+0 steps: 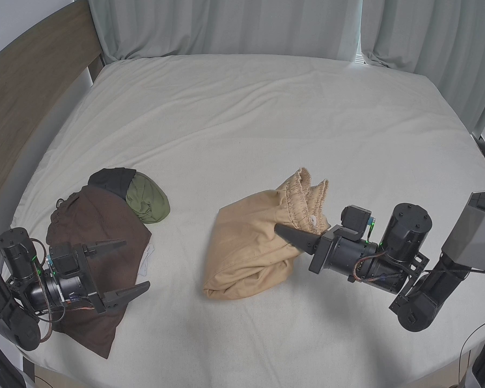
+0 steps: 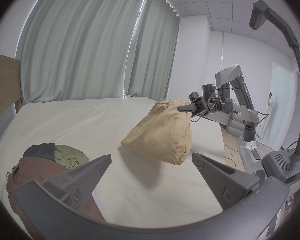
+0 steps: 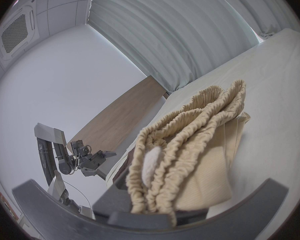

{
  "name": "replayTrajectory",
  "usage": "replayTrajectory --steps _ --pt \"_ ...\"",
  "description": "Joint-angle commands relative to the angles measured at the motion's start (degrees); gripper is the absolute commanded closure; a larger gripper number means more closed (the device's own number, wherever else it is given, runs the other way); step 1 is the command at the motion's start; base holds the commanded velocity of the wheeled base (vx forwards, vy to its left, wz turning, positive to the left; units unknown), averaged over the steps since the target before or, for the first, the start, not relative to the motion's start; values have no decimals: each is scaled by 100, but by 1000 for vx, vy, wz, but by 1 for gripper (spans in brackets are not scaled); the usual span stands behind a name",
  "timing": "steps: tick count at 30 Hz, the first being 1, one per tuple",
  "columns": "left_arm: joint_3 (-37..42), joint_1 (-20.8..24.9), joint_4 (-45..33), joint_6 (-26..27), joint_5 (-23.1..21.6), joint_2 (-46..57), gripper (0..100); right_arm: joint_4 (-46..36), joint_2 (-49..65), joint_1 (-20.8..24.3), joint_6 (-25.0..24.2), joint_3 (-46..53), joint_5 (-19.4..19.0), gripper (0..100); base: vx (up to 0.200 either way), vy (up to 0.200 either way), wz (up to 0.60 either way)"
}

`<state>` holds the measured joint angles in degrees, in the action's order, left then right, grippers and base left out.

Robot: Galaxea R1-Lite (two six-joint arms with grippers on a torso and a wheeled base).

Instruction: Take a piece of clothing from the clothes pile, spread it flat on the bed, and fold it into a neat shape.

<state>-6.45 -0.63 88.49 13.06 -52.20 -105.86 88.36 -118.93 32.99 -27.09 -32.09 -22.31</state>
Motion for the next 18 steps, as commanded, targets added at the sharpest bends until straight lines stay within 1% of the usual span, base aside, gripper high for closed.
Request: replayTrajectory --steps 1,8,18 --pt "12 -7 1 4 8 22 0 -3 10 -12 -77 -254 7 100 0 0 0" --pt "3 -33 -7 4 8 22 0 -12 -34 -117 -367 -755 16 100 0 0 0" --pt "12 -24 -7 4 17 13 0 -187 -350 -346 -385 -1432 7 100 0 0 0"
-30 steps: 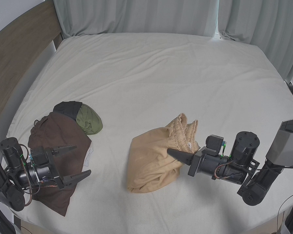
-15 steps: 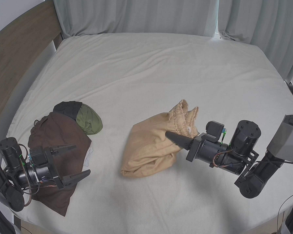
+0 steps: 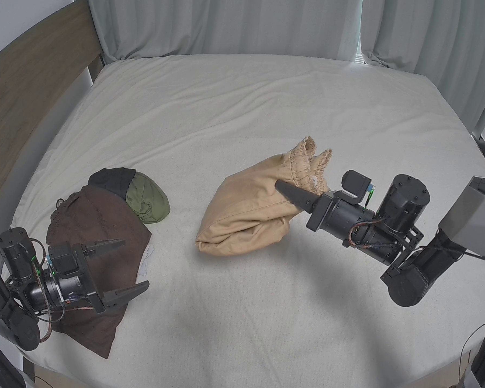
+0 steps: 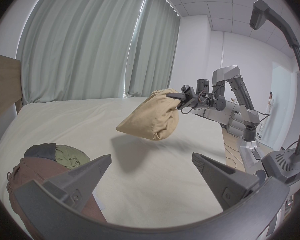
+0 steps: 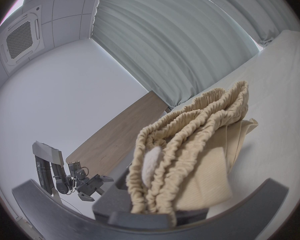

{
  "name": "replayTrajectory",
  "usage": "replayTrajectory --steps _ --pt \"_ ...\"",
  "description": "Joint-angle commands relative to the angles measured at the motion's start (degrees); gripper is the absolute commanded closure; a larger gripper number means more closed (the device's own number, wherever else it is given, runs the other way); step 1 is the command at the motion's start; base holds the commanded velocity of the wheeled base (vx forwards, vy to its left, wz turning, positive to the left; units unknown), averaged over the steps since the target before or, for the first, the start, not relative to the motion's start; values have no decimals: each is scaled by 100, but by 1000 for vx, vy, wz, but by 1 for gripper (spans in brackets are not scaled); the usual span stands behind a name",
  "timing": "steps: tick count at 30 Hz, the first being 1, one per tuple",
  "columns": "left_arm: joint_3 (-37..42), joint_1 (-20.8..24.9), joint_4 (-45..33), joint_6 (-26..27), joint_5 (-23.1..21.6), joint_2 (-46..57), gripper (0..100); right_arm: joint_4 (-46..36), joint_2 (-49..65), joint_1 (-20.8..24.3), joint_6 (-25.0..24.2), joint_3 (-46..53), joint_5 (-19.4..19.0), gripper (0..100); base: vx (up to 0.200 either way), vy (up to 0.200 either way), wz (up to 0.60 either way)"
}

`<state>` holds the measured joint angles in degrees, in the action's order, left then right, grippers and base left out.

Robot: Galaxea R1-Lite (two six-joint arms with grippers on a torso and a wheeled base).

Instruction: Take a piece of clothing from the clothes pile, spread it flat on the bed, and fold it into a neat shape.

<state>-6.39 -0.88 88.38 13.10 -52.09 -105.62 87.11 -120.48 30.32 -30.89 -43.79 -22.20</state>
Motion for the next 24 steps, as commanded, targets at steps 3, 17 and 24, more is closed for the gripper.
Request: replayTrajectory --steps 3,17,24 --pt "6 9 4 -1 6 -11 0 -160 -371 -140 -5 -596 -4 100 0 0 0" --pt "6 0 4 -1 6 -29 0 -608 -1057 -351 -848 -2046 -83 100 0 0 0" --pt "24 0 -5 -1 6 -38 0 -801 -1584 -395 -866 -2811 -241 100 0 0 0"
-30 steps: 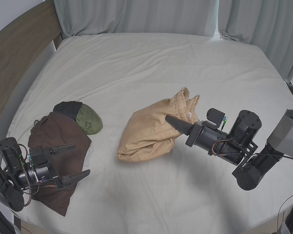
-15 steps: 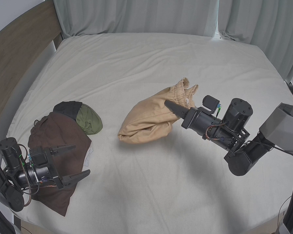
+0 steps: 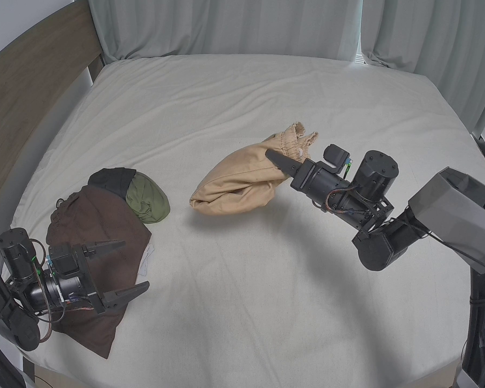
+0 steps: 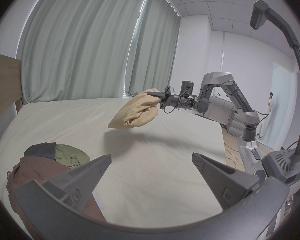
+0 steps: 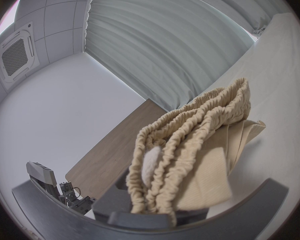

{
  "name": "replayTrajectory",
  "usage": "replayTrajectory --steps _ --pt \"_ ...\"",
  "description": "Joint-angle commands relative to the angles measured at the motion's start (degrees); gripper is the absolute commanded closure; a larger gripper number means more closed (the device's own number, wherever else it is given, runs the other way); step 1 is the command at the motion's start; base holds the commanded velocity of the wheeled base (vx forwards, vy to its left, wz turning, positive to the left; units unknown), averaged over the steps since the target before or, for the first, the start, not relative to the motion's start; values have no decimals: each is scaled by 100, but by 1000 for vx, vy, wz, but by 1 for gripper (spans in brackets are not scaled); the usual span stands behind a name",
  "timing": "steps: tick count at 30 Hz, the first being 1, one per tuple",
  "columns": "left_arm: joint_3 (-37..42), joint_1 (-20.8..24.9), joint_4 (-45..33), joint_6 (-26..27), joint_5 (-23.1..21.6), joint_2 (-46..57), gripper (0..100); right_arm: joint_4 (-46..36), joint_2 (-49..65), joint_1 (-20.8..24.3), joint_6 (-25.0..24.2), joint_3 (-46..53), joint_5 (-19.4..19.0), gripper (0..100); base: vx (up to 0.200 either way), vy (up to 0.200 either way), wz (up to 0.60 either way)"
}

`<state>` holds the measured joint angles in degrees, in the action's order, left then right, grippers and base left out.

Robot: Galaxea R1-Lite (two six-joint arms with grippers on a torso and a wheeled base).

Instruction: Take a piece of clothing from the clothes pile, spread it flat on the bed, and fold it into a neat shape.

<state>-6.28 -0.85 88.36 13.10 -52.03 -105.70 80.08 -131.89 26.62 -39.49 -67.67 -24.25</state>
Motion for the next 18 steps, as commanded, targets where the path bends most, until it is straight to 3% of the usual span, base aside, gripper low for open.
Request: replayTrajectory --steps 1,18 --pt "13 -3 -3 -1 0 -29 0 -133 -478 -26 -7 -475 -36 100 0 0 0" --pt "48 6 -3 -1 0 -56 0 -520 -882 -245 -7 -1152 -36 100 0 0 0"
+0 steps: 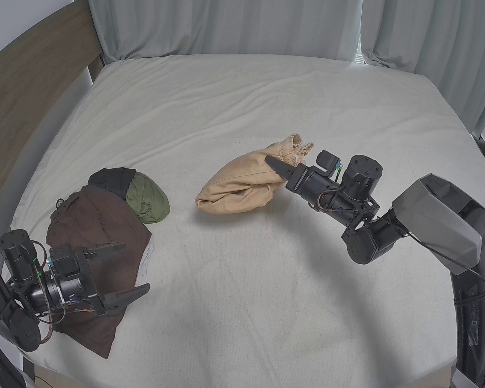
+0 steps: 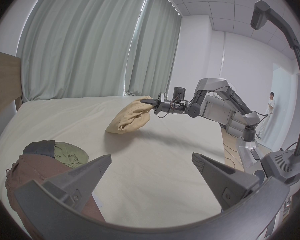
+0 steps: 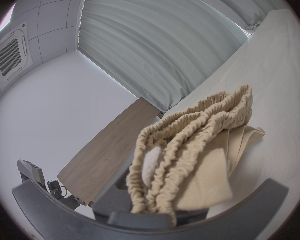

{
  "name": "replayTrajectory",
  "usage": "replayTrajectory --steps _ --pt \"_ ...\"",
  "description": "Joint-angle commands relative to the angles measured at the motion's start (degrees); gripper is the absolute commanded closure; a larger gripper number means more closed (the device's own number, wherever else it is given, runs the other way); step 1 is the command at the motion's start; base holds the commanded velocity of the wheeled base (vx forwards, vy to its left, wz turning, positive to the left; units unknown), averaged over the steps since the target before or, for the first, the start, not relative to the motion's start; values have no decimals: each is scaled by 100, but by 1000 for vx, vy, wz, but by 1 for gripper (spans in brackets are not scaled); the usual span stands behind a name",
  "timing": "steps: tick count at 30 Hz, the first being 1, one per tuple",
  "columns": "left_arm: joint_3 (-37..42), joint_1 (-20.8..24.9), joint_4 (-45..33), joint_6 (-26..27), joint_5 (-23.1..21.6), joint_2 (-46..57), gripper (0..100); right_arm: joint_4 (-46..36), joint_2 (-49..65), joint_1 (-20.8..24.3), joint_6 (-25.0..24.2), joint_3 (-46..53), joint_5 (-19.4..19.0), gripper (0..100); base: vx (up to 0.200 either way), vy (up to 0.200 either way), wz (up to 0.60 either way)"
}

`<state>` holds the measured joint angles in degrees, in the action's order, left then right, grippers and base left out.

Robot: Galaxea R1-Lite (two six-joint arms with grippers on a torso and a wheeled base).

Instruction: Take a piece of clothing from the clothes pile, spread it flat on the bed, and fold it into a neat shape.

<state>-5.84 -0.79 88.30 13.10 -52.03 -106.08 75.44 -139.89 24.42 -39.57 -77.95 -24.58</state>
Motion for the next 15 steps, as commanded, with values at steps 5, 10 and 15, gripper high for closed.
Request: replayTrajectory --steps 5,10,15 --pt "4 0 3 -1 0 -18 0 -451 -91 -60 -7 -608 -3 100 0 0 0" --pt "4 0 3 -1 0 -18 0 -837 -83 -60 2 -1091 -3 100 0 0 0" --pt "13 0 3 -1 0 -18 0 -1180 -127 -60 2 -1522 -3 100 0 0 0"
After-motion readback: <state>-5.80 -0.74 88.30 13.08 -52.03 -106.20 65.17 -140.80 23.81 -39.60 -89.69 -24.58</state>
